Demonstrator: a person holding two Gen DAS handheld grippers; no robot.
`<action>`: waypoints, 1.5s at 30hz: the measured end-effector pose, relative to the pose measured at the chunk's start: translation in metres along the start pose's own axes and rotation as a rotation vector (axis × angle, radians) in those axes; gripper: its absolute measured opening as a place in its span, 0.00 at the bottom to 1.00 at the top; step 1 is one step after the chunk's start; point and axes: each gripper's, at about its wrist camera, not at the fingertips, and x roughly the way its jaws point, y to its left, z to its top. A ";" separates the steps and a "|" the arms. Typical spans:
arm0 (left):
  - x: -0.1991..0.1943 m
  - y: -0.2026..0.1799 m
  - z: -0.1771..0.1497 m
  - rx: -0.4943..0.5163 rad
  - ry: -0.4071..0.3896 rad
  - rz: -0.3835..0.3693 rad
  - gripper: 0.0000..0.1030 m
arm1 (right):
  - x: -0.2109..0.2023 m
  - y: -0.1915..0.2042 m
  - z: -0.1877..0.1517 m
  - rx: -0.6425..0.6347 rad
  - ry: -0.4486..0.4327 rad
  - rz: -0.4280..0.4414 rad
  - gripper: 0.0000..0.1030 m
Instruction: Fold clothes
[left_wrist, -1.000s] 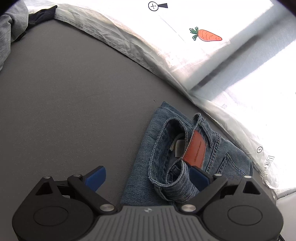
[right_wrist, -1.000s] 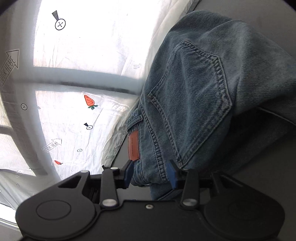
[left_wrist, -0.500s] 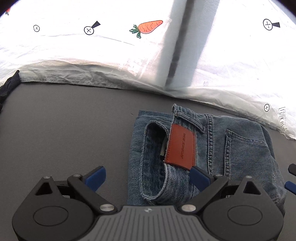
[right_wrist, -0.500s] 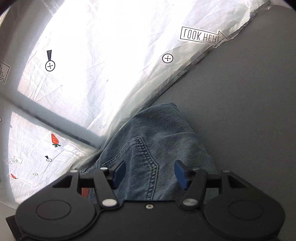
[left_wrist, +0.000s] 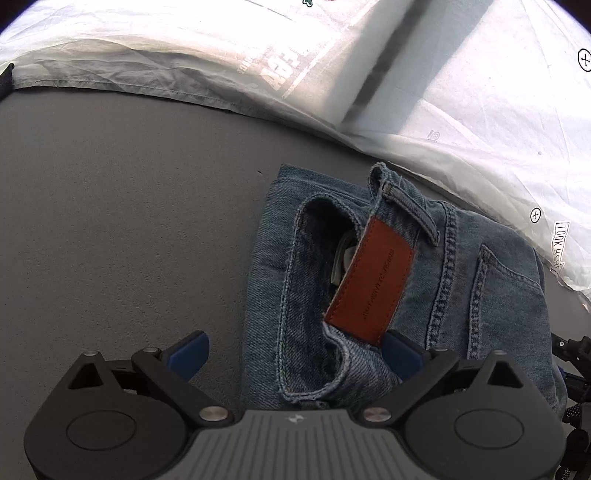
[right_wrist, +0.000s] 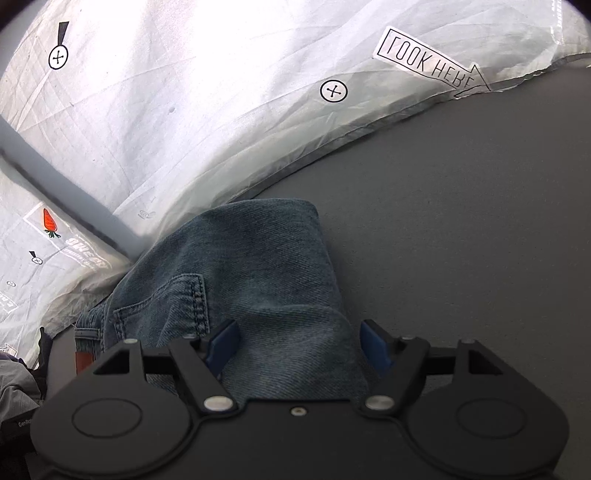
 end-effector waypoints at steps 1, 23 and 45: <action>0.002 0.002 -0.001 -0.015 0.006 -0.012 0.96 | 0.002 -0.001 0.000 -0.004 0.004 0.001 0.71; -0.042 -0.051 -0.016 0.058 -0.170 -0.026 0.20 | -0.038 0.033 -0.005 -0.021 -0.043 0.066 0.11; -0.061 -0.294 -0.061 0.458 -0.187 -0.308 0.18 | -0.256 -0.109 -0.009 0.300 -0.486 0.057 0.10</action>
